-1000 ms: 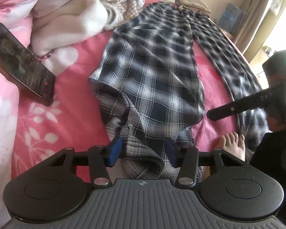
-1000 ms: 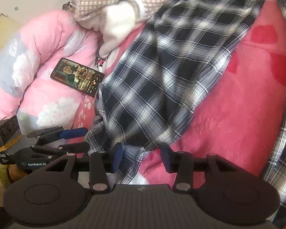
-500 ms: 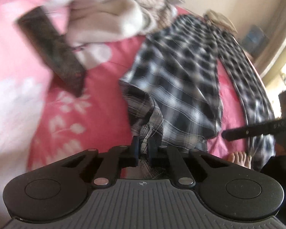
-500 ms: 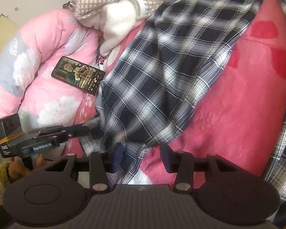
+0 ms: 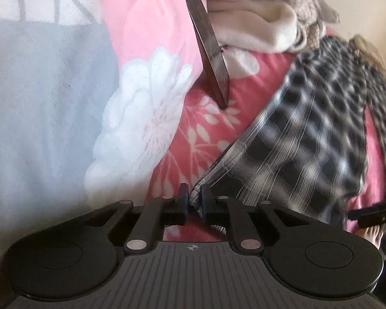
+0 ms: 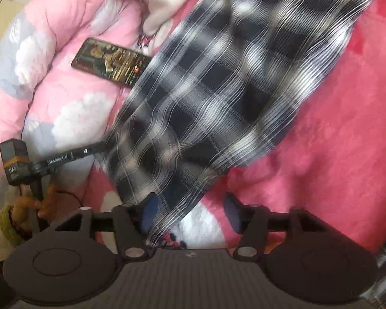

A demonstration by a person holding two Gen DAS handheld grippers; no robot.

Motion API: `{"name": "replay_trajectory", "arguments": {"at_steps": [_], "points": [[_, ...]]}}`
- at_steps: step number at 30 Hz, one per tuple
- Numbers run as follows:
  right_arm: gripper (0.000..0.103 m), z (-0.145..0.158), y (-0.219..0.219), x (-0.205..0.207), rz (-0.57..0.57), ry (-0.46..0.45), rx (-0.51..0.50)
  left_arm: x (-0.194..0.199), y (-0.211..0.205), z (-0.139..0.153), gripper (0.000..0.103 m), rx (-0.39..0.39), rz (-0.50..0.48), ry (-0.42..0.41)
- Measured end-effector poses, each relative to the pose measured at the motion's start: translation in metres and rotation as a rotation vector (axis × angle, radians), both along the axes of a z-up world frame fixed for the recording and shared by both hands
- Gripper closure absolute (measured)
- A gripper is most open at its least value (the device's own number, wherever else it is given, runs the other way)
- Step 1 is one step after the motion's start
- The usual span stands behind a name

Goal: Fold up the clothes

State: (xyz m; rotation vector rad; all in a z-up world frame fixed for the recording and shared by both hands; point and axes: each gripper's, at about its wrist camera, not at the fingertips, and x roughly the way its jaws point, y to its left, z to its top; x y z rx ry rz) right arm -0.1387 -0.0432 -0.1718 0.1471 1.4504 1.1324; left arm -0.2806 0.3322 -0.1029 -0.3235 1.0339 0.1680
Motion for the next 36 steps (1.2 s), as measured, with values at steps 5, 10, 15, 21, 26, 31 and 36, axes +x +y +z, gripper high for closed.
{"name": "replay_trajectory", "arguments": {"at_steps": [5,10,15,21,26,31,36], "points": [[0.038,-0.004,0.005,-0.004,0.060,0.033,0.000,-0.017,-0.005,0.004,0.073,-0.043,-0.087,0.034],[0.038,-0.009,0.010,-0.007,0.071,0.077,0.023,-0.028,-0.020,-0.002,0.055,-0.062,-0.129,0.045],[0.037,-0.016,0.016,-0.010,0.082,0.117,0.052,-0.028,0.001,-0.009,0.055,-0.181,0.086,-0.002],[0.044,-0.024,0.021,-0.013,0.103,0.221,0.146,-0.030,-0.008,-0.007,0.066,-0.152,0.203,-0.050],[0.060,-0.023,0.035,-0.031,0.183,0.202,0.138,-0.025,-0.025,-0.004,0.099,-0.067,0.202,-0.080],[0.098,-0.013,0.049,-0.044,0.239,0.114,0.138,-0.027,-0.013,0.011,0.103,-0.072,0.237,-0.124],[0.099,-0.002,0.055,-0.054,0.363,0.149,0.200,-0.031,-0.005,0.025,0.103,-0.081,0.230,-0.123]]}}
